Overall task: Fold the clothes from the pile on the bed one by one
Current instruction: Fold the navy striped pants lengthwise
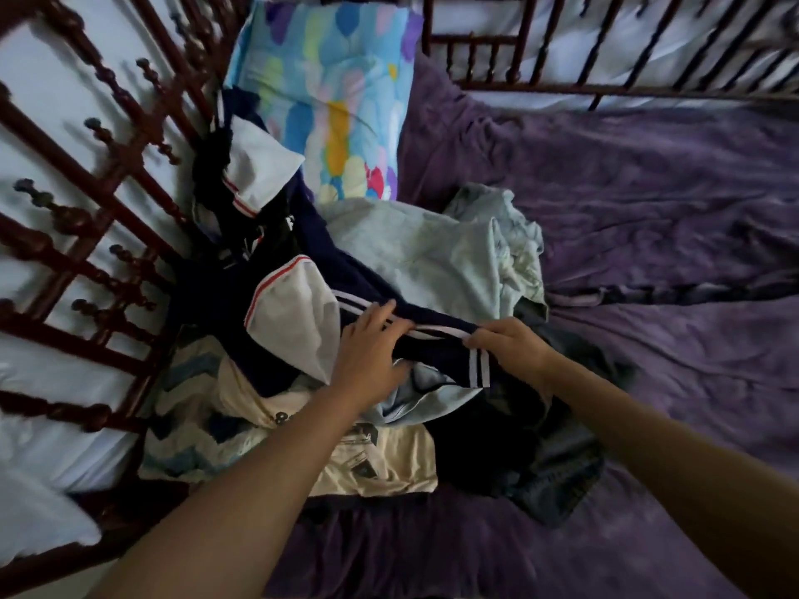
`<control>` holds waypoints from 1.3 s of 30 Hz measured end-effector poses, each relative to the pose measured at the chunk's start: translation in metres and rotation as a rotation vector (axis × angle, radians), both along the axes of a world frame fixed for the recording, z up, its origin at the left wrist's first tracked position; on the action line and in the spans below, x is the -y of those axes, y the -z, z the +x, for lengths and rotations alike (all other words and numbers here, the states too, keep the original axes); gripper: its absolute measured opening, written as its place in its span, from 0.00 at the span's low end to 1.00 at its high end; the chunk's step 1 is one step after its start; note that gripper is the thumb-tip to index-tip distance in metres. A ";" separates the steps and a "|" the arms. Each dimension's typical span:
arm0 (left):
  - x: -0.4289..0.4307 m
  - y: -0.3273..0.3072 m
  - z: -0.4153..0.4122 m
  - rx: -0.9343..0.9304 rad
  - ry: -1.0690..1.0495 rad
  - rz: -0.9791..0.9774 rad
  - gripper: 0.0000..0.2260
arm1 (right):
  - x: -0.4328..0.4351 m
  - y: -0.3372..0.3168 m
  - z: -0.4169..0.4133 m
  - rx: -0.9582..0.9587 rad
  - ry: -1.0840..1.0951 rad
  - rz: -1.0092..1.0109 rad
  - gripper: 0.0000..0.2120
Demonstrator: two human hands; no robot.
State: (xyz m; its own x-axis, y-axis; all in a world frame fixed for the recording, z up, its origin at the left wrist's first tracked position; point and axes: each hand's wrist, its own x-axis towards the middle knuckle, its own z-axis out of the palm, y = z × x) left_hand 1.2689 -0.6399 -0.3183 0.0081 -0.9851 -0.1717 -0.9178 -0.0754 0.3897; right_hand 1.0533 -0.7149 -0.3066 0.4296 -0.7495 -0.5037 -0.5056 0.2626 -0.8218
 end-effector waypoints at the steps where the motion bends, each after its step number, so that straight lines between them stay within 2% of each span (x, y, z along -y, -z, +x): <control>1: 0.010 -0.013 -0.009 -0.078 -0.003 -0.031 0.18 | 0.002 -0.020 -0.007 0.064 0.033 0.010 0.18; 3: 0.025 -0.044 -0.022 -0.235 -0.035 -0.077 0.06 | 0.007 -0.051 -0.019 0.196 0.135 0.037 0.15; 4: 0.030 -0.059 -0.027 -0.279 -0.034 -0.088 0.04 | 0.011 -0.063 -0.026 0.255 0.205 0.076 0.12; 6: 0.035 -0.090 -0.033 -0.318 -0.035 -0.135 0.08 | 0.019 -0.083 -0.042 0.396 0.299 0.178 0.10; 9: 0.031 -0.137 -0.041 -0.394 -0.084 -0.281 0.09 | 0.027 -0.107 -0.062 0.578 0.093 0.199 0.21; 13: 0.010 -0.207 -0.042 -0.567 -0.261 -0.472 0.10 | 0.014 -0.129 -0.067 0.468 -0.161 -0.011 0.31; 15: -0.005 -0.243 -0.046 -0.707 -0.300 -0.497 0.09 | 0.005 -0.140 -0.057 0.357 -0.211 -0.166 0.37; 17: -0.021 -0.273 -0.053 -0.864 -0.293 -0.539 0.10 | -0.002 -0.152 -0.045 0.325 -0.204 -0.205 0.38; 19: -0.037 -0.295 -0.063 -0.984 -0.298 -0.585 0.10 | -0.011 -0.159 -0.036 0.385 -0.266 -0.134 0.34; 22: -0.060 -0.313 -0.071 -1.057 -0.338 -0.637 0.03 | -0.037 -0.155 -0.024 0.355 -0.374 -0.130 0.17; 24: -0.074 -0.318 -0.065 -0.988 -0.430 -0.681 0.11 | -0.044 -0.157 -0.026 0.302 -0.265 -0.234 0.10; 27: -0.094 -0.309 -0.043 -0.812 -0.691 -0.706 0.15 | -0.022 -0.184 -0.052 0.254 -0.011 -0.339 0.11; 29: -0.106 -0.291 -0.026 -0.688 -0.827 -0.641 0.14 | -0.003 -0.211 -0.078 0.188 0.121 -0.393 0.13; 31: -0.113 -0.269 -0.019 -0.662 -0.873 -0.500 0.15 | 0.012 -0.238 -0.096 0.176 0.193 -0.404 0.13; 33: -0.112 -0.252 -0.026 -0.792 -0.844 -0.357 0.17 | 0.018 -0.264 -0.101 0.182 0.227 -0.352 0.12; 35: -0.104 -0.239 -0.046 -0.964 -0.781 -0.209 0.12 | 0.015 -0.283 -0.101 0.146 0.210 -0.326 0.14; 37: -0.096 -0.230 -0.069 -1.034 -0.734 -0.068 0.08 | 0.003 -0.296 -0.097 0.164 0.195 -0.304 0.16; 39: -0.089 -0.225 -0.091 -1.089 -0.657 0.044 0.09 | -0.007 -0.307 -0.091 0.203 0.207 -0.286 0.17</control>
